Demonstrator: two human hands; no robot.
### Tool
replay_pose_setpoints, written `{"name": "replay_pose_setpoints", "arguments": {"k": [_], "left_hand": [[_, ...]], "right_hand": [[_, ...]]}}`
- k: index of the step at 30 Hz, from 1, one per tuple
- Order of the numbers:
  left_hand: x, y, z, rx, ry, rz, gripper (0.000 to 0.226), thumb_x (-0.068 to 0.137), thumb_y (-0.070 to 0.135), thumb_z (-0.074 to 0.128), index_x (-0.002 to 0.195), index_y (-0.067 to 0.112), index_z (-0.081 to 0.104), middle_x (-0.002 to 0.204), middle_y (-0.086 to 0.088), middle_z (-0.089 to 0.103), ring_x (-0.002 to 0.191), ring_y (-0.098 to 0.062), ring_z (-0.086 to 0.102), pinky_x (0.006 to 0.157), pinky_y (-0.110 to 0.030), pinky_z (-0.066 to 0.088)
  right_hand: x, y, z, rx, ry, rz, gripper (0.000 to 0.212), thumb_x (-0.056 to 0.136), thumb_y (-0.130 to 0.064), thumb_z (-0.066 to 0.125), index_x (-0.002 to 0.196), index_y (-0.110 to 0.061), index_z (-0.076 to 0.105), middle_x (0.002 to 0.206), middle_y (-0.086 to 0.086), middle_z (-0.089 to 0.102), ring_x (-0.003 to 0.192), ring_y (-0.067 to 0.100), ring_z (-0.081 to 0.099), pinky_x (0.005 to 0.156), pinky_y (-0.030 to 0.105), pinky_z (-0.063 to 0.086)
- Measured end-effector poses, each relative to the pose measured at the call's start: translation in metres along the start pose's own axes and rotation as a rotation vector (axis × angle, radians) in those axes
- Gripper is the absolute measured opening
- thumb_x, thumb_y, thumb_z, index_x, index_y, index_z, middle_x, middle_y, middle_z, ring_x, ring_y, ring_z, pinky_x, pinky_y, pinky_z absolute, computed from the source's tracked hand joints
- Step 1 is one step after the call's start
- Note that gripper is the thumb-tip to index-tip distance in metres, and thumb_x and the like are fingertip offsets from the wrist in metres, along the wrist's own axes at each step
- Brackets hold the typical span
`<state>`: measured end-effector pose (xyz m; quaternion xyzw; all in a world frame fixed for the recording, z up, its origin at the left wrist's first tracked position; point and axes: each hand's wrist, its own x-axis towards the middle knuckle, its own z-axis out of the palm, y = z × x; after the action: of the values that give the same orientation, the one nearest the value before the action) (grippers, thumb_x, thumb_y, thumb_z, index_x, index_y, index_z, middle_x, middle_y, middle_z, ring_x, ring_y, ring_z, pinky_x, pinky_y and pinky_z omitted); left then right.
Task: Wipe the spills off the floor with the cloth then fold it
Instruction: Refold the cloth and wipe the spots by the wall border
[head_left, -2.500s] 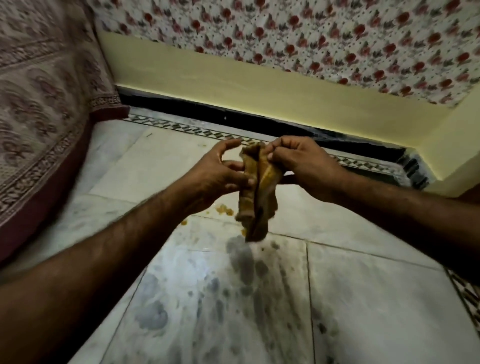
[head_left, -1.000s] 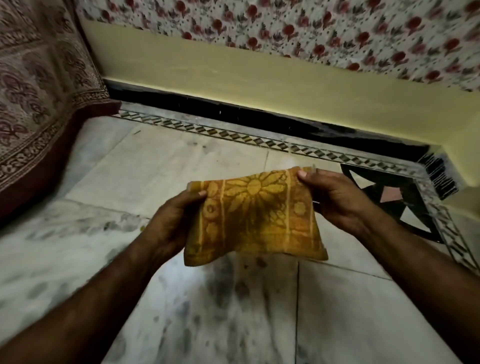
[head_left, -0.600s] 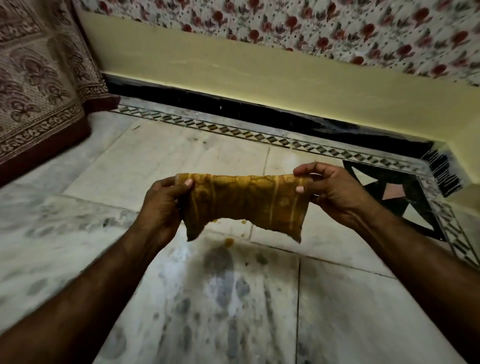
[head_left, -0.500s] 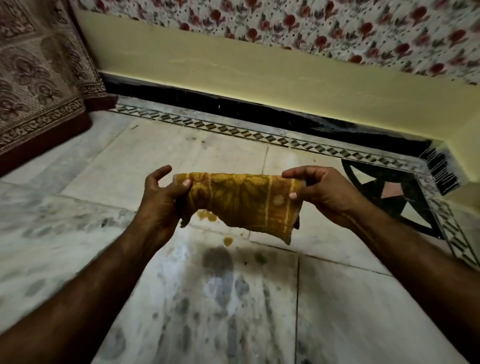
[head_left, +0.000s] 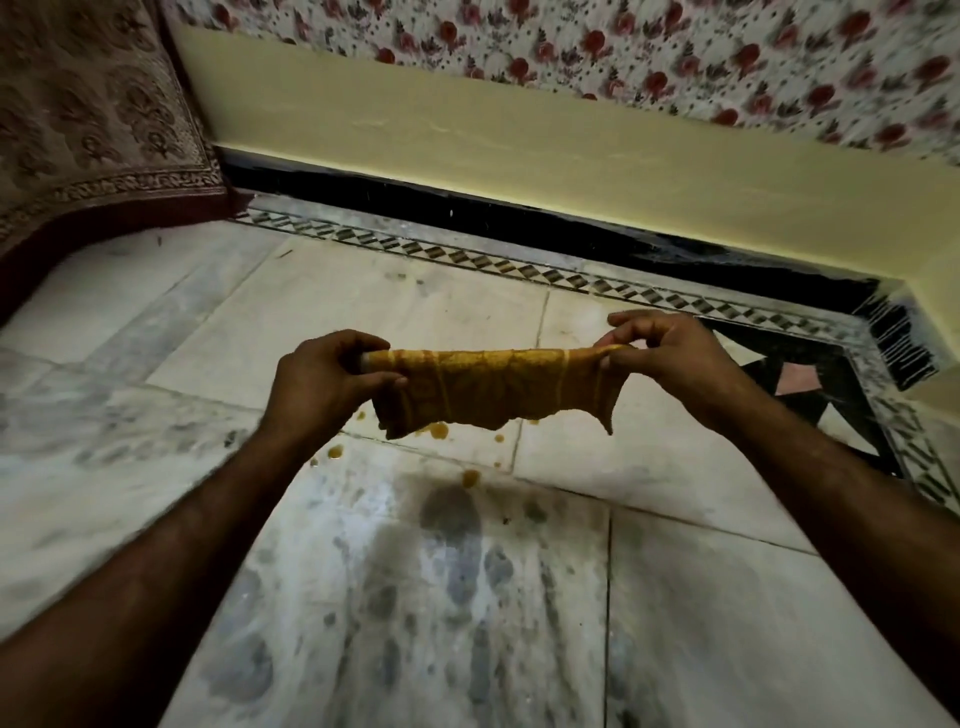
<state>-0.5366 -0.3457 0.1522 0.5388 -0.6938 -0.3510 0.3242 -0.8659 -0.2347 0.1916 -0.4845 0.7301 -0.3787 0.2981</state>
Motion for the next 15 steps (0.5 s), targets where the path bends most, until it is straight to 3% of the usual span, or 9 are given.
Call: {"name": "replay_pose_setpoints", "arguments": {"k": [3, 5, 7, 11, 13, 15], "left_hand": [[0.0, -0.001, 0.002, 0.232, 0.021, 0.136, 0.014, 0.075, 0.034, 0.083, 0.083, 0.024, 0.076, 0.085, 0.003, 0.064, 0.09, -0.015, 0.059, 0.064, -0.022, 0.038], [0.002, -0.002, 0.003, 0.246, -0.033, 0.17, 0.015, 0.073, 0.029, 0.079, 0.078, 0.021, 0.067, 0.101, 0.0, 0.057, 0.099, -0.014, 0.053, 0.068, -0.022, 0.035], [-0.002, 0.005, 0.001, 0.303, -0.19, 0.287, 0.024, 0.072, 0.021, 0.072, 0.089, 0.025, 0.055, 0.11, 0.001, 0.056, 0.095, -0.019, 0.06, 0.066, -0.023, 0.041], [-0.024, 0.029, 0.013, 0.768, -0.66, 0.522, 0.068, 0.083, 0.009, 0.073, 0.138, 0.033, 0.04, 0.135, 0.005, 0.038, 0.093, -0.02, 0.064, 0.07, -0.034, 0.059], [-0.031, 0.035, 0.025, 0.676, -0.861, 0.406, 0.08, 0.084, 0.01, 0.075, 0.148, 0.034, 0.035, 0.136, 0.004, 0.044, 0.091, -0.018, 0.067, 0.072, -0.036, 0.061], [-0.031, 0.033, 0.031, 0.373, -0.974, 0.125, 0.095, 0.082, 0.004, 0.076, 0.154, 0.039, 0.025, 0.133, 0.004, 0.052, 0.093, -0.017, 0.069, 0.074, -0.035, 0.062]], "right_hand": [[-0.003, -0.005, -0.001, 0.091, -0.023, -0.015, 0.012, 0.092, -0.002, 0.067, 0.095, -0.012, 0.074, 0.093, 0.001, 0.074, 0.089, 0.01, 0.067, 0.081, 0.026, 0.053], [-0.003, -0.007, -0.001, 0.147, -0.039, -0.027, 0.014, 0.093, -0.001, 0.067, 0.098, -0.013, 0.071, 0.088, 0.004, 0.073, 0.084, 0.013, 0.071, 0.08, 0.028, 0.06], [0.0, -0.011, -0.001, 0.15, -0.052, -0.028, 0.019, 0.093, 0.001, 0.067, 0.101, -0.017, 0.067, 0.086, 0.007, 0.071, 0.081, 0.014, 0.072, 0.078, 0.03, 0.062], [0.008, -0.022, 0.003, 0.086, -0.052, -0.064, 0.028, 0.092, 0.005, 0.066, 0.103, -0.02, 0.065, 0.091, 0.017, 0.071, 0.084, 0.018, 0.069, 0.077, 0.028, 0.06], [0.01, -0.026, 0.006, 0.074, -0.061, -0.07, 0.03, 0.091, 0.007, 0.066, 0.104, -0.02, 0.065, 0.093, 0.018, 0.07, 0.083, 0.016, 0.069, 0.072, 0.021, 0.059], [0.01, -0.028, 0.007, 0.074, -0.078, -0.064, 0.03, 0.09, 0.007, 0.066, 0.107, -0.017, 0.064, 0.091, 0.014, 0.071, 0.078, 0.011, 0.07, 0.068, 0.018, 0.058]]}}
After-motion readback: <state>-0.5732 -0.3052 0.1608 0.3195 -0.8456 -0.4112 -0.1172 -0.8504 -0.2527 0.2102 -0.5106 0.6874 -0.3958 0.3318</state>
